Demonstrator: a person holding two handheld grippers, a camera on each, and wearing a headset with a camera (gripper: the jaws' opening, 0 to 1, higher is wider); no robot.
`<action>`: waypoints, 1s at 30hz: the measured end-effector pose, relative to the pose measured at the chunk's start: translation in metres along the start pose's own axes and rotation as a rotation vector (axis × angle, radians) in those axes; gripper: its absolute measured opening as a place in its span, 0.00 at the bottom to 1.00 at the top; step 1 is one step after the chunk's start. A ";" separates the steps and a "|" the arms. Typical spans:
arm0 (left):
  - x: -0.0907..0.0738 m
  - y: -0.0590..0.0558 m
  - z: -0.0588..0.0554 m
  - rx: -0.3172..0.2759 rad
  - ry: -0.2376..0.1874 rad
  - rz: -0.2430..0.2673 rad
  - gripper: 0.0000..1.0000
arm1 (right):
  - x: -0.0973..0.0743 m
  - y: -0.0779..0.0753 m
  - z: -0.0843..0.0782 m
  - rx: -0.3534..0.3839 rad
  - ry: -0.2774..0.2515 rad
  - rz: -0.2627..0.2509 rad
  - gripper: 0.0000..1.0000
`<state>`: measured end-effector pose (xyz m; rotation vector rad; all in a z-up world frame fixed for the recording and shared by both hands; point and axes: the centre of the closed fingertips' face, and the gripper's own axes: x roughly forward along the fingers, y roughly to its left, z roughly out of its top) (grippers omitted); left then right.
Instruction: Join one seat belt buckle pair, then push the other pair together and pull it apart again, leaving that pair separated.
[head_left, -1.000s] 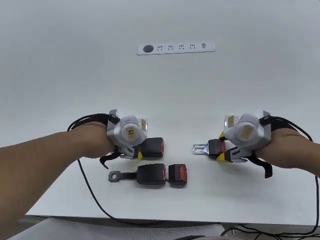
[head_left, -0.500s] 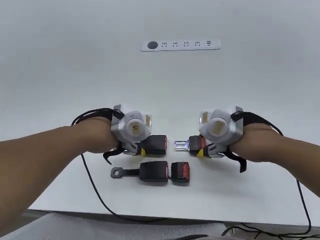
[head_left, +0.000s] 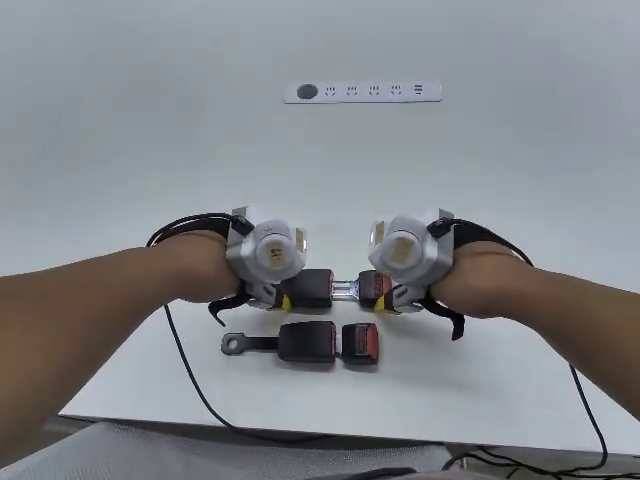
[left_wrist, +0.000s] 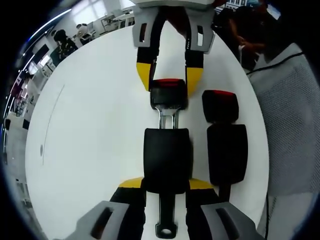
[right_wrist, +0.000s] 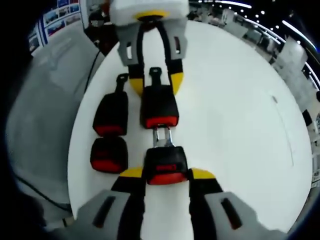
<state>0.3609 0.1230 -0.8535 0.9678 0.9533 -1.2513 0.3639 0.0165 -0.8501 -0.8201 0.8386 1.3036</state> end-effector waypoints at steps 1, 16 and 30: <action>0.000 0.000 0.000 0.004 0.002 0.000 0.30 | 0.000 0.000 0.001 -0.011 0.002 -0.004 0.32; 0.001 0.001 -0.001 -0.017 -0.021 0.008 0.30 | 0.005 -0.002 0.009 -0.031 -0.025 -0.009 0.30; 0.002 0.001 0.000 -0.009 0.001 -0.009 0.30 | 0.017 0.003 0.025 -0.023 -0.041 -0.017 0.29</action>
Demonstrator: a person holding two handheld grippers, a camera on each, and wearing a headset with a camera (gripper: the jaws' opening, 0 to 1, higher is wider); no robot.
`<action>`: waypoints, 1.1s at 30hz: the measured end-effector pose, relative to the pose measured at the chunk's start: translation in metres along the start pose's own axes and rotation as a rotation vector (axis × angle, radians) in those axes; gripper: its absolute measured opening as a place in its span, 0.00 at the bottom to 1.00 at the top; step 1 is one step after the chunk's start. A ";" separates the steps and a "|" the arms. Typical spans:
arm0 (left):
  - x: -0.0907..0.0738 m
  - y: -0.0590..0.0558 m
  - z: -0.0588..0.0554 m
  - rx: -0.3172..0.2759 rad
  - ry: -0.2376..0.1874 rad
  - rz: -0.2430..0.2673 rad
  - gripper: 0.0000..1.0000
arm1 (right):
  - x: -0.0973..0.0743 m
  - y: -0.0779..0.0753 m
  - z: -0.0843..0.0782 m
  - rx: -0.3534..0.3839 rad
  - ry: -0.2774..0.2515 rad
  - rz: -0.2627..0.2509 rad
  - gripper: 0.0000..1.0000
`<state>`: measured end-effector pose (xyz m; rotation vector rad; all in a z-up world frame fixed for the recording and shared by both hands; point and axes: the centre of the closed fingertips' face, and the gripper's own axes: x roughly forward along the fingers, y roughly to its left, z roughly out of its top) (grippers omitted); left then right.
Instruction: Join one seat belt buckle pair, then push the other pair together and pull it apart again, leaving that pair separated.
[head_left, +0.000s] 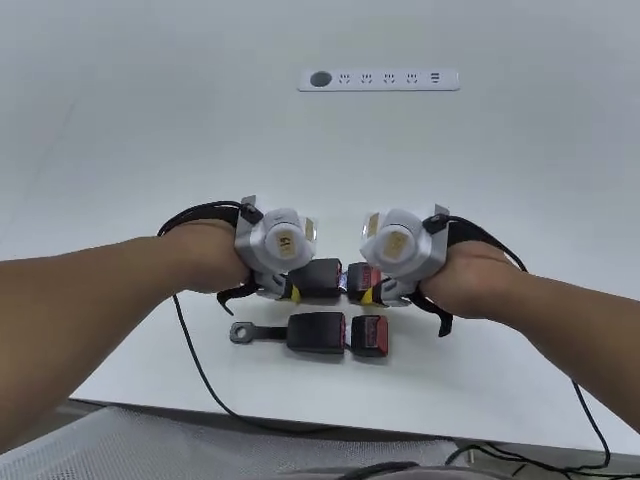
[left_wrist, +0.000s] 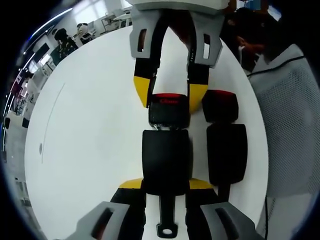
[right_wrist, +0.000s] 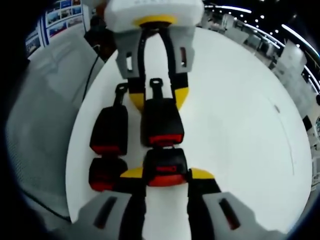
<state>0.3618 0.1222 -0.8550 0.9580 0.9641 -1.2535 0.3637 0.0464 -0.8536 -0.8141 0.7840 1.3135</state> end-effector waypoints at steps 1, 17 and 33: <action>-0.001 0.000 0.000 -0.005 0.004 0.001 0.30 | -0.001 -0.001 -0.001 0.011 -0.009 0.003 0.29; -0.001 0.002 -0.001 -0.010 0.016 0.005 0.30 | -0.003 0.000 0.001 -0.004 -0.021 -0.004 0.30; 0.000 0.000 -0.002 0.005 0.013 -0.009 0.30 | -0.007 0.001 -0.005 -0.003 -0.022 -0.007 0.30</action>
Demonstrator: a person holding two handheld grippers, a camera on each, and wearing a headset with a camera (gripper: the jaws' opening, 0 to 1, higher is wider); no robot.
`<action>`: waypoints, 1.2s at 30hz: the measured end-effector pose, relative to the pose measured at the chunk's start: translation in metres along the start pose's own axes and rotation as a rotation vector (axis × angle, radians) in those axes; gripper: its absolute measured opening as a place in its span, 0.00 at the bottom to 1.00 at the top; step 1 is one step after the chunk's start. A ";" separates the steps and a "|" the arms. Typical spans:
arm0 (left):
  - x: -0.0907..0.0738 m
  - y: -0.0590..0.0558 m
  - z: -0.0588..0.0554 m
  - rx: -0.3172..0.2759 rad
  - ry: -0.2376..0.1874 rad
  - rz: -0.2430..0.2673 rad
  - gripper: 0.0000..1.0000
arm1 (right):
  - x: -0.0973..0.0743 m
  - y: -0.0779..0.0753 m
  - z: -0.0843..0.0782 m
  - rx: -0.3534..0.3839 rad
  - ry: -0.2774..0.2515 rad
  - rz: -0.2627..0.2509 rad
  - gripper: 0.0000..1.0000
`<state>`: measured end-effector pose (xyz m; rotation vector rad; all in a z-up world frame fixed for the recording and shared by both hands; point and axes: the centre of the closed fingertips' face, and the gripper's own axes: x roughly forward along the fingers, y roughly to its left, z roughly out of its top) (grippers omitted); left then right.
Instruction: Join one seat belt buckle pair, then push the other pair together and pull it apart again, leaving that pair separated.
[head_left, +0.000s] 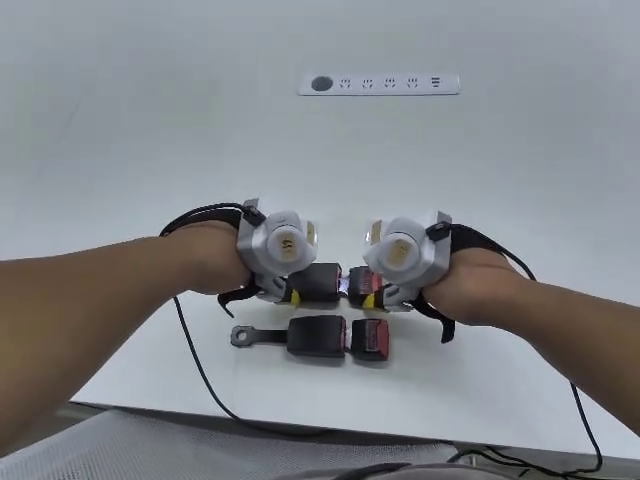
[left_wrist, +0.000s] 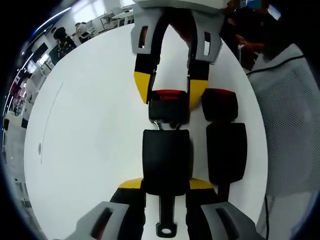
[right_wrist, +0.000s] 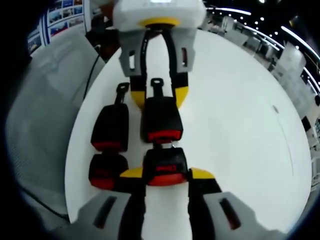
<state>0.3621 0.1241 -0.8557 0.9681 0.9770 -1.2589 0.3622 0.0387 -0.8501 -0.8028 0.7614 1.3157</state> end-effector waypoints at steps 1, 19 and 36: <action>0.000 0.000 0.000 -0.001 0.001 0.000 0.31 | 0.000 0.000 -0.002 0.003 -0.001 0.000 0.30; 0.001 -0.001 0.000 0.009 0.026 -0.005 0.31 | -0.018 0.005 -0.027 0.031 0.005 -0.028 0.31; -0.002 -0.003 0.000 -0.033 0.041 0.023 0.31 | -0.061 0.009 -0.095 0.068 0.038 -0.056 0.32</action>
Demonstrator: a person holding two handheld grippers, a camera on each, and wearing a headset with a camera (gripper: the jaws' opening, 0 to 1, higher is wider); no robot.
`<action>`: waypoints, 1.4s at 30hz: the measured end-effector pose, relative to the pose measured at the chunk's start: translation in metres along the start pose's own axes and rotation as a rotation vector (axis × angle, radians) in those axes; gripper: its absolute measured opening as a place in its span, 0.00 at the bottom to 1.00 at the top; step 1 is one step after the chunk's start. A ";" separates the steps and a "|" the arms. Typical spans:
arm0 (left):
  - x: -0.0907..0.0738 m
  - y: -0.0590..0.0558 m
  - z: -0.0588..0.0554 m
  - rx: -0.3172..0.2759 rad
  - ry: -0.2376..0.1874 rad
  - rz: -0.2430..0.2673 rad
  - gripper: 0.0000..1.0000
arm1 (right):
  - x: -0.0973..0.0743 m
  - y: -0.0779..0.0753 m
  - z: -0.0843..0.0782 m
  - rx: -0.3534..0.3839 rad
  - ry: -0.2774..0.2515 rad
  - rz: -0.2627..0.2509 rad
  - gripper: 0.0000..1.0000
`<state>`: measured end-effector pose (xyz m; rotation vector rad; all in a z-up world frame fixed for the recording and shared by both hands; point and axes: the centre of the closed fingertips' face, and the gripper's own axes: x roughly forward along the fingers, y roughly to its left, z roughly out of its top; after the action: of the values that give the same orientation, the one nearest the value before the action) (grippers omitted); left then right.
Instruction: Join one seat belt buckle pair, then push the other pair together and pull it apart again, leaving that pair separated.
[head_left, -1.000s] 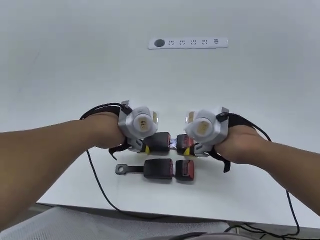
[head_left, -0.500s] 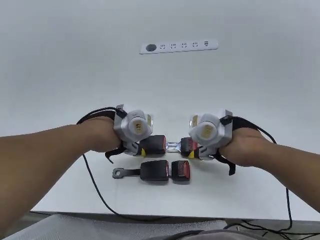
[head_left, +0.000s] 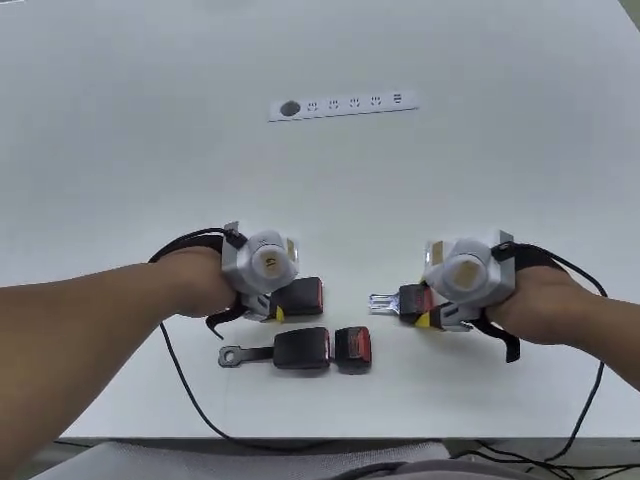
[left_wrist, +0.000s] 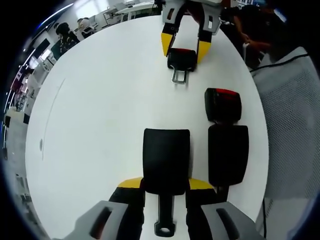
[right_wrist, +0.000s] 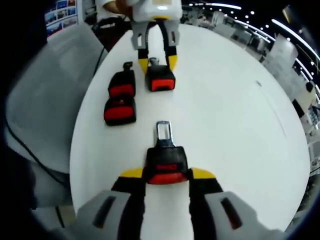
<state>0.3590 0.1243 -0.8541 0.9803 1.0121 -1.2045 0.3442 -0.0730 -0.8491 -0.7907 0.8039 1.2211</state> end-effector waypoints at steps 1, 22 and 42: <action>0.000 0.000 0.000 -0.003 -0.003 0.000 0.31 | -0.002 0.000 -0.004 0.002 0.002 -0.001 0.32; -0.005 -0.001 -0.004 0.003 -0.048 0.025 0.33 | -0.031 -0.004 -0.058 0.033 0.058 -0.063 0.35; -0.081 -0.040 -0.032 -0.207 -0.251 0.205 0.47 | -0.083 0.017 -0.039 0.234 -0.103 -0.160 0.57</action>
<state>0.3100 0.1716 -0.7864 0.7306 0.7988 -1.0012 0.3105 -0.1432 -0.7982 -0.5850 0.7680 0.9958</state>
